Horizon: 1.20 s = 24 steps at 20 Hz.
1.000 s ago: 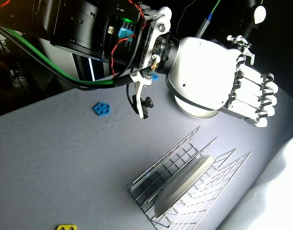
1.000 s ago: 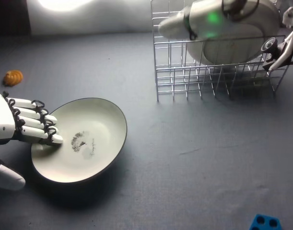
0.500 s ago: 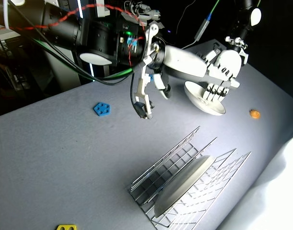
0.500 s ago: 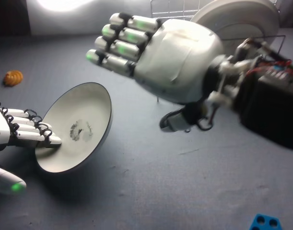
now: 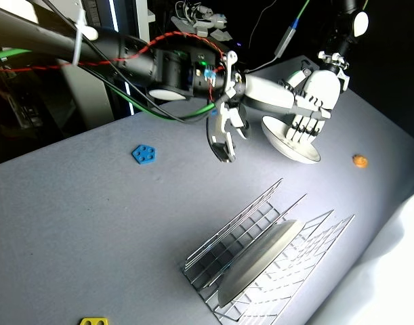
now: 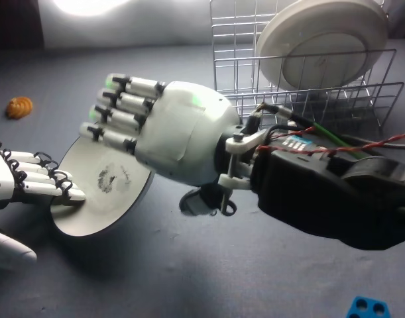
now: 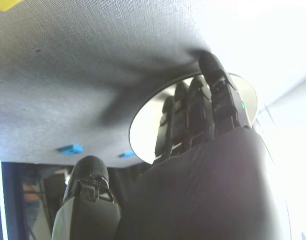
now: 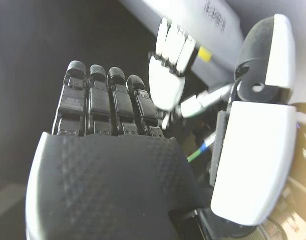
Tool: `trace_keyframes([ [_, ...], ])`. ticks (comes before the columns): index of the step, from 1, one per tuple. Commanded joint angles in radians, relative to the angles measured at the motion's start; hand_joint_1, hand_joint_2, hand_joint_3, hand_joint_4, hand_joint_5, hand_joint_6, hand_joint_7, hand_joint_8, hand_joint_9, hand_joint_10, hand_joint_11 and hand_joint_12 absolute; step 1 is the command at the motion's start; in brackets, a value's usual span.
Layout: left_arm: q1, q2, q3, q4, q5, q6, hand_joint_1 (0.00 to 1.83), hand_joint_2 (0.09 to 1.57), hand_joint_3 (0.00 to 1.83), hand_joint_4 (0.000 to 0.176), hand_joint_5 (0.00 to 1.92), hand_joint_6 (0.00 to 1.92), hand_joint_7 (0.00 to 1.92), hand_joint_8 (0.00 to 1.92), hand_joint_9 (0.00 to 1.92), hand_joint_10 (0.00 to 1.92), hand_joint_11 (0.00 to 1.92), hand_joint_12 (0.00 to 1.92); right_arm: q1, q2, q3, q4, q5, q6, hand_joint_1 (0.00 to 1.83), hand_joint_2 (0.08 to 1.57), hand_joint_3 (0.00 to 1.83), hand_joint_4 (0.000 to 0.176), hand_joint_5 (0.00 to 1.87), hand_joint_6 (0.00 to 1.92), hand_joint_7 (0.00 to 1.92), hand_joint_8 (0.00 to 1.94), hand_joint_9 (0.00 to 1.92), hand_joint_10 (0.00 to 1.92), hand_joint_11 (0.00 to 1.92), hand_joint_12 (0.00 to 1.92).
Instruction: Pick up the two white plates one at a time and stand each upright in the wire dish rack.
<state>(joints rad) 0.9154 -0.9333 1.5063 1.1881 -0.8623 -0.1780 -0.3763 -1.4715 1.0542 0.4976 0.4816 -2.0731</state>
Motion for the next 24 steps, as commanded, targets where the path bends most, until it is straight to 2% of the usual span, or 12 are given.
trace_keyframes([
  [1, 0.016, -0.029, -0.01, 0.075, -0.021, -0.01, 0.0, 1.16, 0.0, 0.0, 0.21, 0.0, 0.24, 0.0, 0.24, 0.01, 0.03, 0.57, 0.003, -0.012, 0.012, -0.038, 0.085, -0.012, 0.94, 0.79, 0.0, 0.0, 0.0, 0.0, 0.0, 0.0, 0.0, 0.0, 0.0, 0.0],
  [8, 0.016, -0.035, -0.009, 0.075, -0.021, -0.01, 0.0, 1.16, 0.0, 0.0, 0.21, 0.0, 0.25, 0.0, 0.24, 0.0, 0.01, 0.59, -0.029, -0.117, 0.156, -0.038, 0.08, -0.012, 0.88, 0.89, 0.03, 0.0, 0.0, 0.0, 0.0, 0.0, 0.0, 0.0, 0.0, 0.0],
  [15, 0.016, -0.042, -0.006, 0.076, -0.021, -0.01, 0.0, 1.16, 0.0, 0.0, 0.21, 0.0, 0.26, 0.0, 0.24, 0.0, 0.0, 0.57, -0.019, -0.159, 0.19, -0.038, 0.091, 0.008, 0.85, 0.97, 0.05, 0.0, 0.02, 0.01, 0.0, 0.0, 0.0, 0.0, 0.0, 0.0],
  [16, 0.016, -0.042, -0.005, 0.076, -0.021, -0.01, 0.0, 1.16, 0.0, 0.0, 0.2, 0.0, 0.23, 0.0, 0.21, 0.0, 0.0, 0.53, -0.016, -0.163, 0.191, -0.038, 0.092, 0.014, 0.87, 1.01, 0.0, 0.0, 0.1, 0.01, 0.06, 0.0, 0.01, 0.0, 0.0, 0.22],
  [17, 0.016, -0.043, -0.005, 0.076, -0.021, -0.01, 0.0, 1.16, 0.0, 0.0, 0.19, 0.0, 0.23, 0.0, 0.21, 0.0, 0.0, 0.54, -0.014, -0.168, 0.192, -0.038, 0.093, 0.016, 0.94, 1.04, 0.0, 0.0, 0.25, 0.03, 0.2, 0.02, 0.14, 0.04, 0.0, 0.67],
  [18, 0.016, -0.044, -0.005, 0.076, -0.021, -0.01, 0.0, 1.16, 0.0, 0.0, 0.19, 0.0, 0.23, 0.0, 0.21, 0.0, 0.0, 0.54, -0.013, -0.17, 0.192, -0.038, 0.093, 0.017, 0.94, 1.04, 0.0, 0.0, 0.25, 0.03, 0.2, 0.02, 0.14, 0.04, 0.0, 0.67],
  [20, 0.017, -0.044, -0.005, 0.076, -0.021, -0.01, 0.0, 1.16, 0.0, 0.0, 0.21, 0.01, 0.24, 0.0, 0.22, 0.0, 0.0, 0.53, -0.009, -0.178, 0.192, -0.038, 0.096, 0.019, 1.0, 1.03, 0.0, 0.0, 0.39, 0.06, 0.39, 0.05, 0.32, 0.1, 0.0, 1.18],
  [21, 0.017, -0.044, -0.005, 0.076, -0.021, -0.01, 0.0, 1.16, 0.0, 0.0, 0.22, 0.0, 0.26, 0.0, 0.24, 0.0, 0.0, 0.56, -0.008, -0.18, 0.192, -0.038, 0.097, 0.019, 1.11, 1.02, 0.0, 0.0, 0.53, 0.1, 0.55, 0.08, 0.46, 0.17, 0.01, 1.46],
  [22, 0.017, -0.044, -0.005, 0.076, -0.021, -0.01, 0.0, 1.16, 0.0, 0.0, 0.22, 0.0, 0.26, 0.0, 0.24, 0.0, 0.0, 0.56, -0.008, -0.181, 0.192, -0.038, 0.097, 0.018, 1.11, 1.02, 0.0, 0.0, 0.53, 0.1, 0.55, 0.08, 0.46, 0.17, 0.01, 1.46],
  [23, 0.017, -0.044, -0.005, 0.076, -0.021, -0.01, 0.0, 1.16, 0.0, 0.0, 0.2, 0.01, 0.24, 0.01, 0.21, 0.01, 0.0, 0.47, -0.009, -0.18, 0.192, -0.038, 0.097, 0.018, 1.13, 1.07, 0.0, 0.0, 0.66, 0.13, 0.73, 0.06, 0.59, 0.36, 0.18, 1.5],
  [24, 0.017, -0.044, -0.005, 0.076, -0.021, -0.01, 0.0, 1.17, 0.0, 0.0, 0.2, 0.01, 0.24, 0.0, 0.21, 0.01, 0.0, 0.48, -0.011, -0.18, 0.192, -0.038, 0.101, 0.018, 1.15, 1.08, 0.01, 0.0, 0.72, 0.15, 0.8, 0.07, 0.66, 0.41, 0.28, 1.45],
])
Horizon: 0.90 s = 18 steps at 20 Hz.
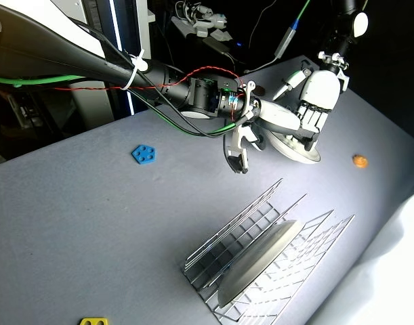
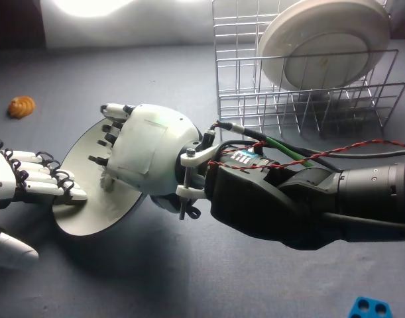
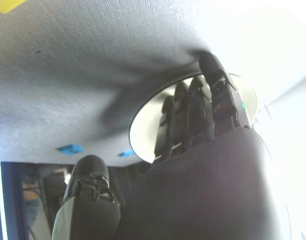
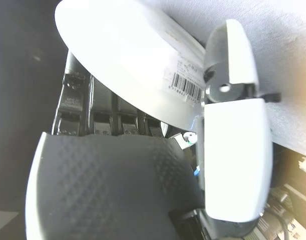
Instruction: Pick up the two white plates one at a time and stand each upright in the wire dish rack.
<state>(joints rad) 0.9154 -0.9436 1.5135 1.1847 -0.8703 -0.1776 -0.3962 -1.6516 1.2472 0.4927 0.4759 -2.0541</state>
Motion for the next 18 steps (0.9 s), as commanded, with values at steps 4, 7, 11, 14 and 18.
trace_keyframes([
  [4, 0.018, -0.034, -0.012, 0.079, -0.013, -0.01, 0.0, 1.15, 0.0, 0.0, 0.22, 0.0, 0.27, 0.01, 0.25, 0.0, 0.01, 0.57, 0.005, 0.002, -0.001, -0.033, 0.121, -0.001, 1.14, 1.16, 0.0, 0.0, 0.83, 0.99, 0.96, 0.09, 0.81, 0.48, 0.53, 1.38],
  [7, 0.018, -0.034, -0.013, 0.079, -0.013, -0.01, 0.0, 1.16, 0.0, 0.0, 0.23, 0.0, 0.29, 0.0, 0.28, 0.01, 0.03, 0.59, 0.005, 0.002, -0.002, -0.033, 0.13, 0.001, 1.37, 1.11, 0.0, 0.0, 0.94, 1.02, 1.04, 0.91, 0.88, 1.18, 0.71, 1.45],
  [11, 0.01, -0.027, -0.02, 0.079, -0.015, -0.01, 0.0, 1.15, 0.0, 0.0, 0.2, 0.0, 0.24, 0.0, 0.22, 0.0, 0.0, 0.53, -0.006, 0.014, -0.006, -0.033, 0.132, 0.006, 1.38, 1.09, 0.0, 0.0, 0.97, 0.88, 1.08, 0.85, 0.96, 1.18, 0.81, 1.42],
  [14, -0.046, -0.007, -0.03, 0.079, -0.02, -0.01, 0.0, 1.16, 0.0, 0.0, 0.21, 0.0, 0.26, 0.0, 0.23, 0.0, 0.0, 0.53, -0.013, 0.023, -0.006, -0.033, 0.133, 0.021, 1.38, 1.08, 0.0, 0.0, 0.98, 0.9, 1.08, 0.85, 0.95, 1.16, 0.78, 1.37],
  [18, -0.163, 0.03, -0.041, 0.079, -0.029, -0.01, 0.0, 1.17, 0.0, 0.0, 0.24, 0.0, 0.29, 0.0, 0.27, 0.0, 0.01, 0.6, -0.015, 0.027, -0.009, -0.033, 0.133, 0.026, 1.39, 1.07, 0.0, 0.0, 0.99, 0.93, 1.1, 0.77, 0.99, 1.07, 0.81, 1.27],
])
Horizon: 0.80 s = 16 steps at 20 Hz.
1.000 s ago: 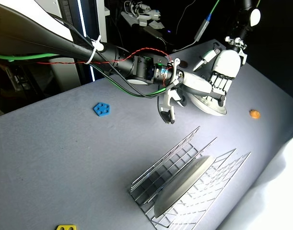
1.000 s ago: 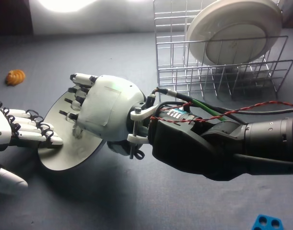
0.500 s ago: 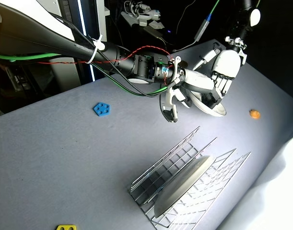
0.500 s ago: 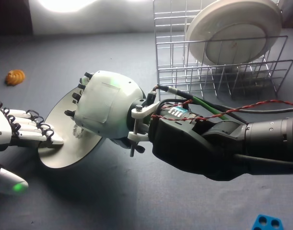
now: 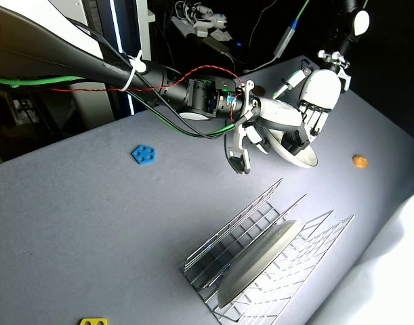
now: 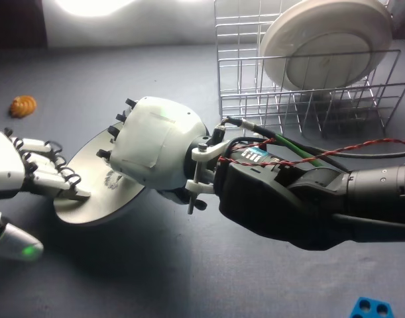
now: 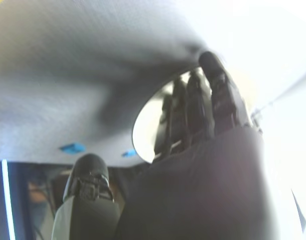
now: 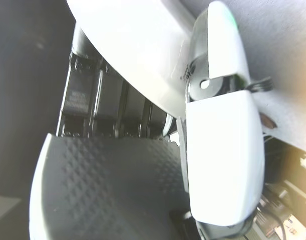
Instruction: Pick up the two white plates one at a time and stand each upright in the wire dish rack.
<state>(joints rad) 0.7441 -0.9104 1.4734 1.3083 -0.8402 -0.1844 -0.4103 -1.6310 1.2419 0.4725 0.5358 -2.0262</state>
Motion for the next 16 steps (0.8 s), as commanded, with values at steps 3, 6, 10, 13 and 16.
trace_keyframes([
  [3, -0.071, 0.03, -0.012, -0.044, -0.07, -0.011, 0.0, 1.17, 0.0, 0.0, 0.25, 0.0, 0.29, 0.01, 0.26, 0.01, 0.0, 0.56, -0.002, 0.026, -0.032, -0.013, 0.078, -0.001, 1.38, 1.08, 0.0, 0.0, 0.98, 0.95, 1.08, 0.84, 0.96, 1.11, 0.76, 1.31],
  [6, -0.167, 0.064, -0.016, 0.011, -0.071, -0.038, 0.0, 1.17, 0.0, 0.0, 0.23, 0.0, 0.28, 0.0, 0.26, 0.0, 0.0, 0.6, -0.005, 0.06, -0.088, -0.013, 0.085, 0.002, 1.38, 1.08, 0.0, 0.0, 0.97, 0.96, 1.08, 0.81, 0.97, 1.11, 0.76, 1.32],
  [10, -0.251, 0.101, 0.0, 0.05, -0.08, -0.077, 0.0, 1.17, 0.0, 0.0, 0.24, 0.0, 0.3, 0.0, 0.28, 0.0, 0.0, 0.62, -0.001, 0.097, -0.144, -0.013, 0.103, 0.002, 1.38, 1.09, 0.0, 0.0, 0.97, 0.99, 1.07, 0.84, 0.95, 1.11, 0.74, 1.33],
  [13, -0.294, 0.122, -0.002, 0.1, -0.092, -0.098, 0.0, 1.17, 0.0, 0.0, 0.25, 0.0, 0.3, 0.0, 0.27, 0.0, 0.0, 0.59, 0.016, 0.137, -0.2, -0.004, 0.108, 0.004, 1.38, 1.08, 0.0, 0.0, 0.98, 0.97, 1.07, 0.81, 0.98, 1.11, 0.77, 1.33],
  [16, -0.362, 0.164, -0.038, 0.175, -0.097, -0.125, 0.0, 1.17, 0.0, 0.0, 0.23, 0.0, 0.3, 0.0, 0.28, 0.0, 0.02, 0.61, 0.062, 0.177, -0.264, 0.129, 0.099, -0.052, 1.38, 1.08, 0.0, 0.0, 0.98, 0.96, 1.07, 0.81, 0.98, 1.11, 0.78, 1.33],
])
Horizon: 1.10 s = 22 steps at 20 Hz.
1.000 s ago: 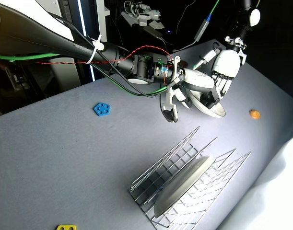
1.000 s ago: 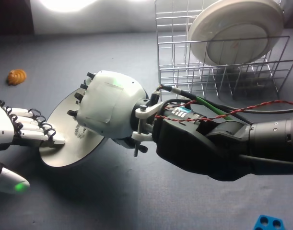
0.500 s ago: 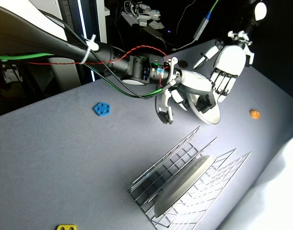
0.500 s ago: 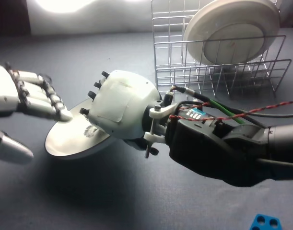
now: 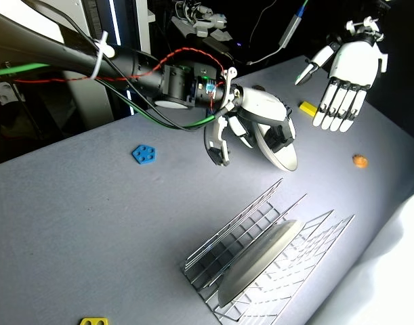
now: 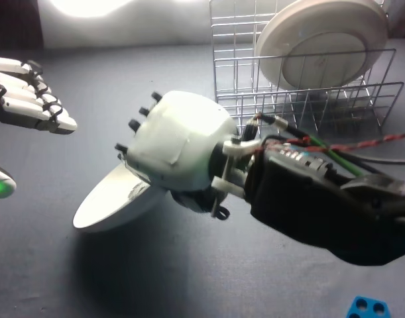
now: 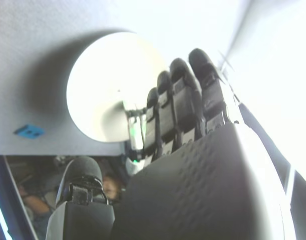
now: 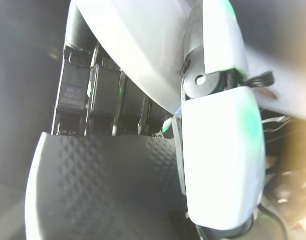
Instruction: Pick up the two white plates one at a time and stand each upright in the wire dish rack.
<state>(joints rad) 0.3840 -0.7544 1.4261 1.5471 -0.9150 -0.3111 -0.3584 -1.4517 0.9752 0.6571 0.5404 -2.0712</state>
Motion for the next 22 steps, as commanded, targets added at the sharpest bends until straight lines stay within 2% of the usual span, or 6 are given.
trace_keyframes([
  [1, -0.022, 0.025, -0.005, -0.043, -0.027, -0.008, 0.0, 1.17, 0.0, 0.0, 0.25, 0.01, 0.3, 0.01, 0.29, 0.01, 0.01, 0.61, 0.036, 0.02, -0.022, -0.013, 0.083, -0.007, 1.37, 1.1, 0.0, 0.0, 0.95, 1.08, 1.02, 0.84, 0.93, 1.14, 0.75, 1.33],
  [5, -0.051, 0.055, -0.023, 0.006, -0.032, -0.029, 0.0, 1.17, 0.0, 0.0, 0.24, 0.0, 0.29, 0.01, 0.27, 0.0, 0.0, 0.6, 0.114, 0.089, -0.092, 0.111, 0.049, -0.007, 1.38, 1.08, 0.0, 0.0, 0.99, 0.99, 1.07, 0.8, 0.96, 1.11, 0.76, 1.32],
  [9, -0.1, 0.072, -0.033, 0.067, -0.038, -0.055, 0.0, 1.17, 0.0, 0.0, 0.21, 0.0, 0.27, 0.0, 0.25, 0.0, 0.0, 0.56, 0.185, 0.164, -0.158, 0.195, 0.004, -0.007, 1.37, 1.1, 0.0, 0.0, 0.94, 1.1, 1.03, 0.85, 0.91, 1.15, 0.74, 1.33],
  [17, -0.129, 0.064, -0.021, 0.092, -0.051, -0.081, 0.0, 1.17, 0.0, 0.0, 0.22, 0.0, 0.29, 0.0, 0.27, 0.0, 0.01, 0.58, 0.309, 0.275, -0.182, 0.607, -0.125, -0.008, 1.38, 1.08, 0.0, 0.0, 0.99, 0.98, 1.07, 0.81, 0.98, 1.08, 0.78, 1.3],
  [20, -0.133, 0.055, -0.006, 0.092, -0.053, -0.081, 0.0, 1.18, 0.0, 0.0, 0.2, 0.0, 0.23, 0.0, 0.19, 0.0, 0.0, 0.35, 0.345, 0.314, -0.189, 0.726, -0.154, -0.008, 1.38, 1.08, 0.0, 0.0, 0.97, 1.0, 1.07, 0.83, 0.98, 1.06, 0.79, 1.27],
  [22, -0.132, 0.048, 0.008, 0.093, -0.058, -0.081, 0.0, 1.17, 0.0, 0.0, 0.21, 0.0, 0.26, 0.0, 0.25, 0.0, 0.0, 0.53, 0.368, 0.337, -0.189, 0.81, -0.156, -0.008, 1.38, 1.09, 0.0, 0.0, 0.96, 1.0, 1.05, 0.85, 0.97, 1.11, 0.76, 1.33],
])
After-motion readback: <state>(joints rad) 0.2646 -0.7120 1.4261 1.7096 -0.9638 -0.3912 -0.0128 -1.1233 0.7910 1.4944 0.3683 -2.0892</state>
